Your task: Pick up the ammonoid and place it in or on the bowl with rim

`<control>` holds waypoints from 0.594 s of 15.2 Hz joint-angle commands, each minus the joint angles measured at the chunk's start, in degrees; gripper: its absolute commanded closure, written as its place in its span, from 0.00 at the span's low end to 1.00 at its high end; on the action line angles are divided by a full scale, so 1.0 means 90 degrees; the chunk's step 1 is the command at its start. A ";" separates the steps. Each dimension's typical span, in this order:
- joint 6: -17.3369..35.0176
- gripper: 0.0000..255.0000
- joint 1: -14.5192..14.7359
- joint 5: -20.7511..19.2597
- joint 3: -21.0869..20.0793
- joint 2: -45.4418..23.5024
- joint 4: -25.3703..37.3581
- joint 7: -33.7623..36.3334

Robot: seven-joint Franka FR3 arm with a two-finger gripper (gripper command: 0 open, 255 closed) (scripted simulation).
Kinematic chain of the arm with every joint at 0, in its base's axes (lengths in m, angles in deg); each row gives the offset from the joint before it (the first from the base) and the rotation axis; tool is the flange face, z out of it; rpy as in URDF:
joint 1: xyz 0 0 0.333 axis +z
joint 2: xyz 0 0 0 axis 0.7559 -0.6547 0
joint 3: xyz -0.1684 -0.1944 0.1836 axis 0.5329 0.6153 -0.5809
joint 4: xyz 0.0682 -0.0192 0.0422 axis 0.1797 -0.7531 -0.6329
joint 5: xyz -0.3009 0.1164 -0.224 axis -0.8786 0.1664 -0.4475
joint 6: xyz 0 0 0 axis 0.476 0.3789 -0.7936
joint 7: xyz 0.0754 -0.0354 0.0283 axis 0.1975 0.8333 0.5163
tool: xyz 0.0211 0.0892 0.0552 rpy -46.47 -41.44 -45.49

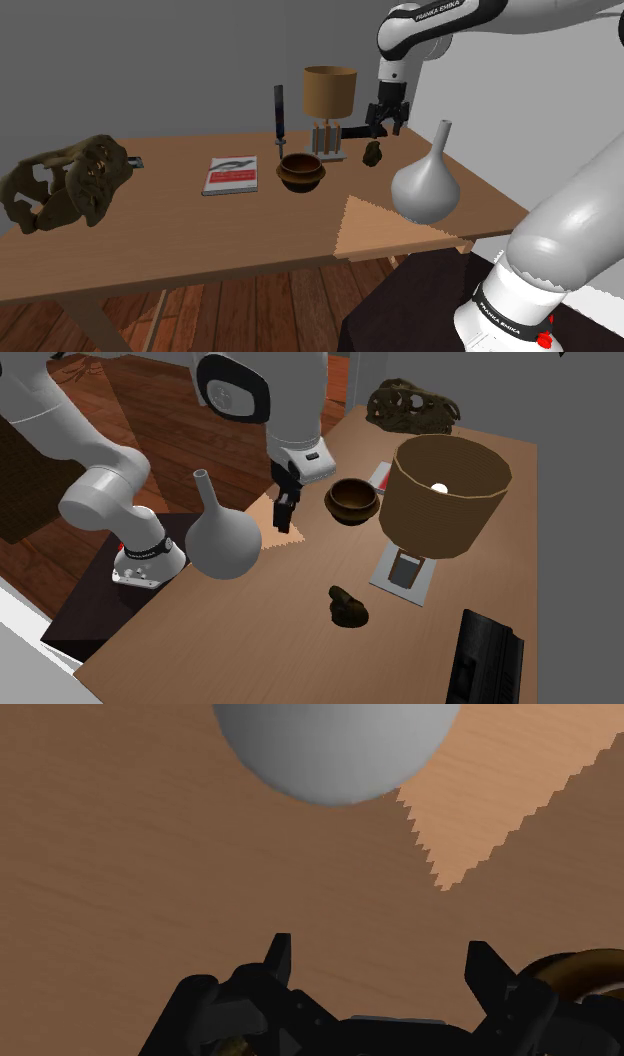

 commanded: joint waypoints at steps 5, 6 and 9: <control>0.0057 0.00 -0.0261 0.0482 0.0404 -0.1506 0.1229 -0.0477; 0.0037 0.00 -0.0319 0.0579 0.0457 -0.1761 0.1458 -0.0556; -0.0074 0.00 -0.0527 0.0884 0.0576 -0.2540 0.2200 -0.0774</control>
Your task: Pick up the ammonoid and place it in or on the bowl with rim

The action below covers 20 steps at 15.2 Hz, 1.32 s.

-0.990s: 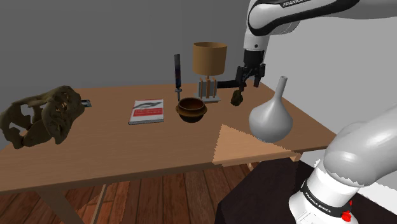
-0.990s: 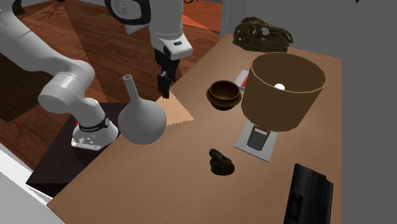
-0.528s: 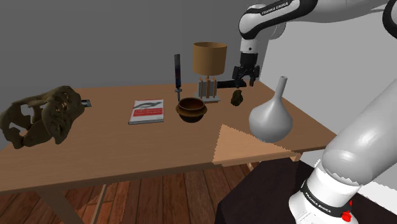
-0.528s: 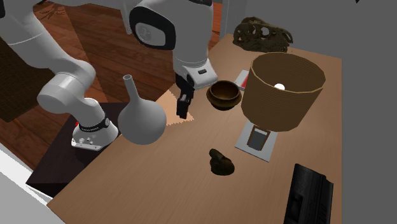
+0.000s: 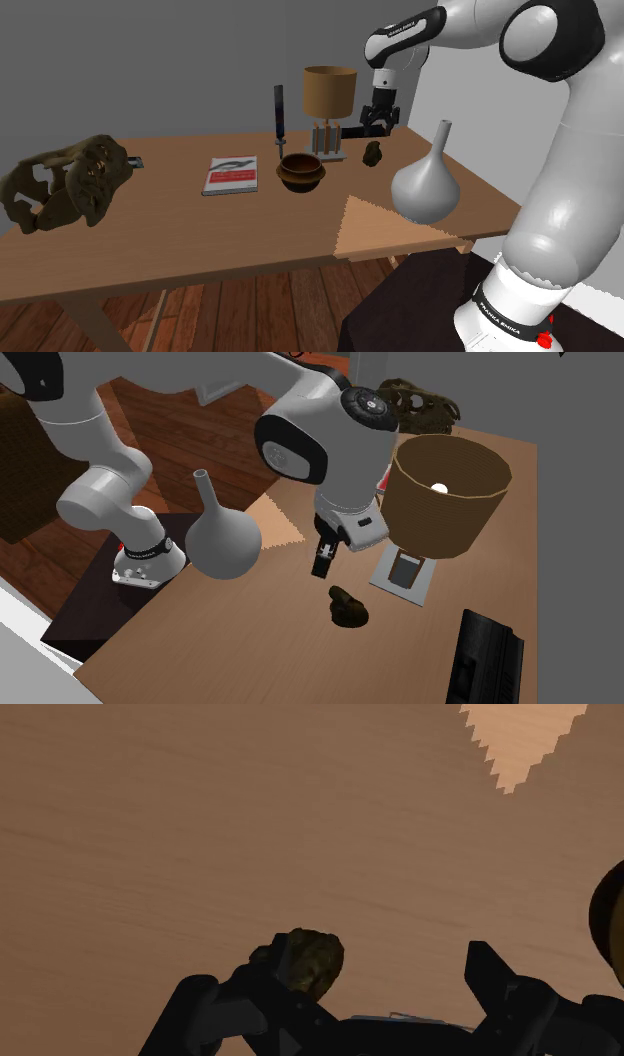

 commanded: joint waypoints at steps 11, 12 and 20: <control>-0.0232 0.00 -0.0712 0.0814 0.0132 -0.2154 0.1972 -0.0473; -0.0147 0.00 -0.0700 0.0819 0.0127 -0.2153 0.1886 -0.0480; 0.0067 0.00 -0.0670 0.0836 0.0115 -0.2158 0.1676 -0.0498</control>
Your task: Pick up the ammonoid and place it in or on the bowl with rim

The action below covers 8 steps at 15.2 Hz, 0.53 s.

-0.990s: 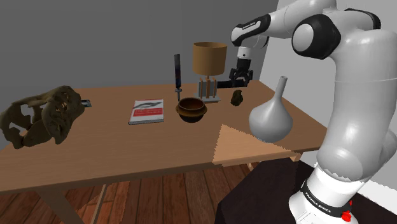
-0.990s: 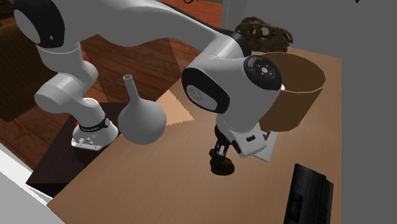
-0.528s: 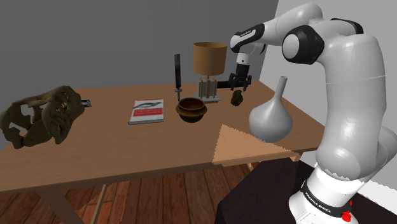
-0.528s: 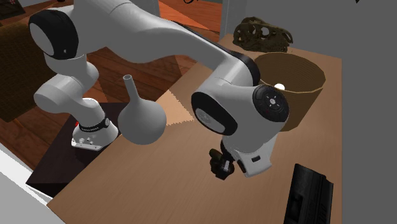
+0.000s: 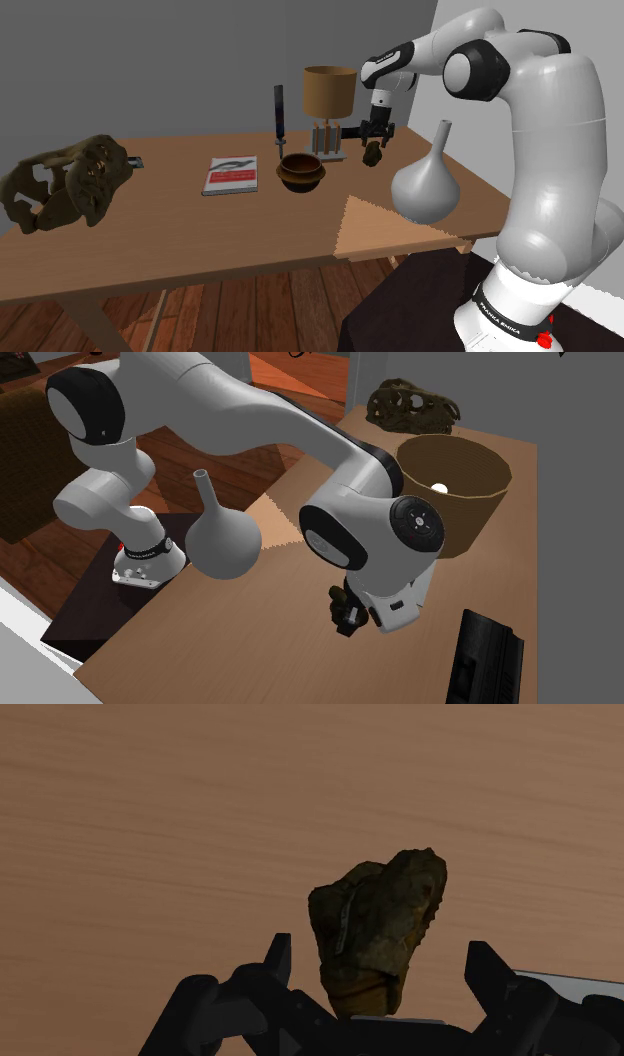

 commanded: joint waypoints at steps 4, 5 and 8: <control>0.0001 1.00 0.0000 0.0000 0.0000 0.0000 -0.0001 0.0000; 0.0002 1.00 0.0000 0.0000 0.0000 0.0001 -0.0003 0.0000; 0.0004 1.00 0.0001 -0.0001 0.0001 0.0006 -0.0010 0.0000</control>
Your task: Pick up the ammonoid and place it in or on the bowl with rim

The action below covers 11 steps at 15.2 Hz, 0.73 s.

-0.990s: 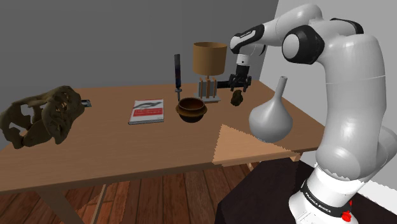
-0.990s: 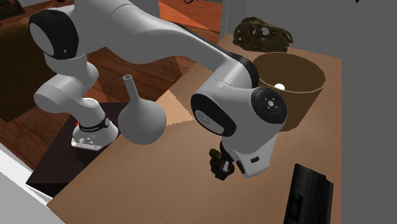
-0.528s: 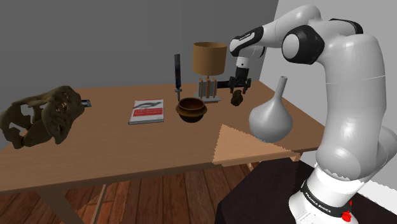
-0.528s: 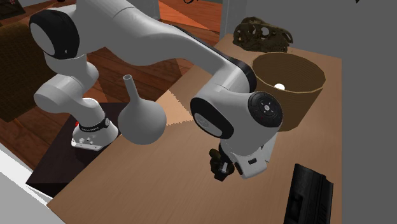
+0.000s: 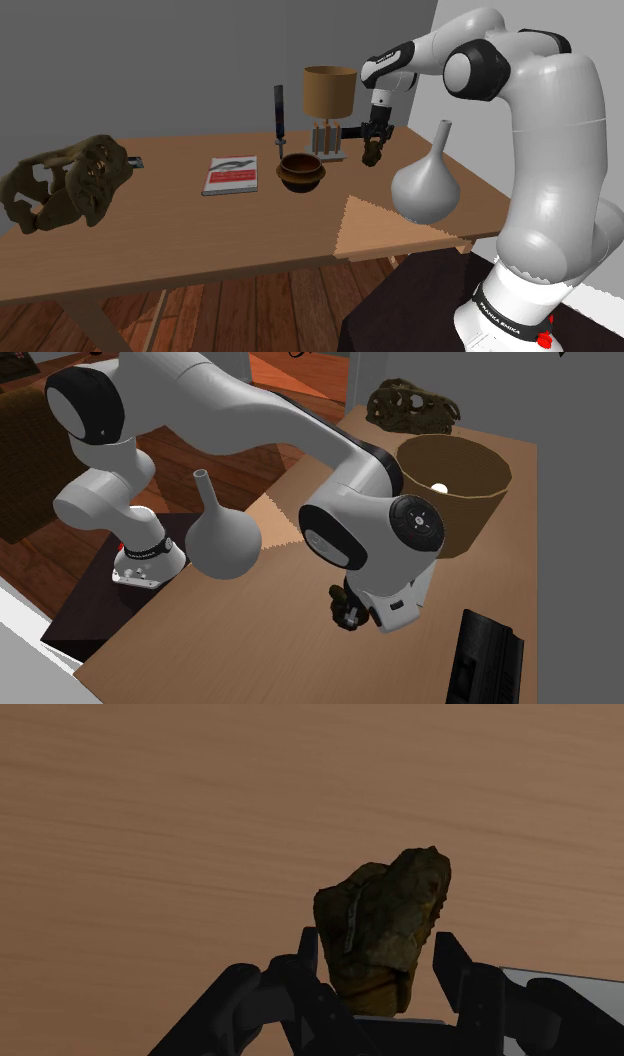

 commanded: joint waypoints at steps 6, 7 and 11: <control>-0.0145 1.00 0.0000 -0.0019 0.0006 0.0039 0.0094 0.0029; -0.0217 1.00 -0.0001 -0.0028 0.0009 0.0063 0.0145 0.0043; -0.0511 1.00 -0.0009 -0.0062 0.0024 0.0148 0.0362 0.0098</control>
